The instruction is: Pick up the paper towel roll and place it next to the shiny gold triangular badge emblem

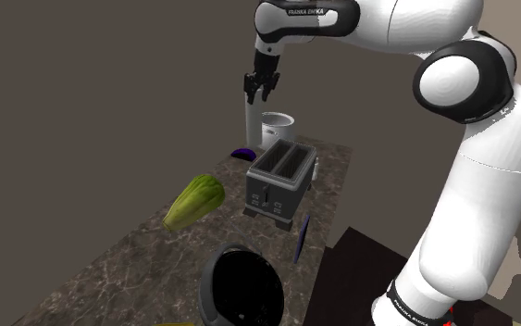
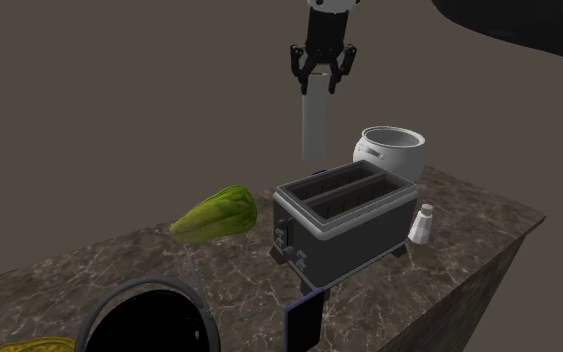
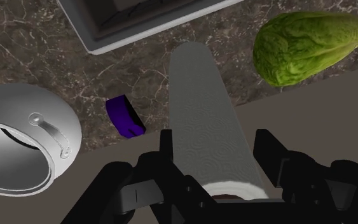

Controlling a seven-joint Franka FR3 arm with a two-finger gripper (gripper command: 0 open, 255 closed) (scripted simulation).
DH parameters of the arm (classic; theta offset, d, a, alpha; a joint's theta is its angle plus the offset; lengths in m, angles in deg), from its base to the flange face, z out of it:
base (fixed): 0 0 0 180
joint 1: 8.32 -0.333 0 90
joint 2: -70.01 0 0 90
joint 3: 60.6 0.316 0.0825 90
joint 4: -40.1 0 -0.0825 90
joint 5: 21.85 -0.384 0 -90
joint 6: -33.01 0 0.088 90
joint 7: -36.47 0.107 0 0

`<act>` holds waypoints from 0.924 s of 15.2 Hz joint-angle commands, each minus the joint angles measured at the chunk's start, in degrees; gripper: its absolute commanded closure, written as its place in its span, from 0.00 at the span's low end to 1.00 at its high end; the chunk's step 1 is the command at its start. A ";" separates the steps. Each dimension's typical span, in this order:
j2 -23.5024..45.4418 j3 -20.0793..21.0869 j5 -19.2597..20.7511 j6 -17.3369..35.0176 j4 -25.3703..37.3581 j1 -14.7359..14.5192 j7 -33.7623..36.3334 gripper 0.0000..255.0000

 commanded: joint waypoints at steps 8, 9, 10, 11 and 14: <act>2.60 -0.12 -0.30 -8.19 10.76 0.29 -0.08 1.00; 2.99 -0.13 -0.35 -9.14 12.10 0.33 -0.08 1.00; 3.41 -0.15 -0.40 -10.11 13.48 0.37 -0.08 1.00; 3.86 -0.16 -0.45 -11.10 14.92 0.42 -0.09 1.00; 1.24 0.75 0.51 -9.68 10.94 -1.29 2.36 1.00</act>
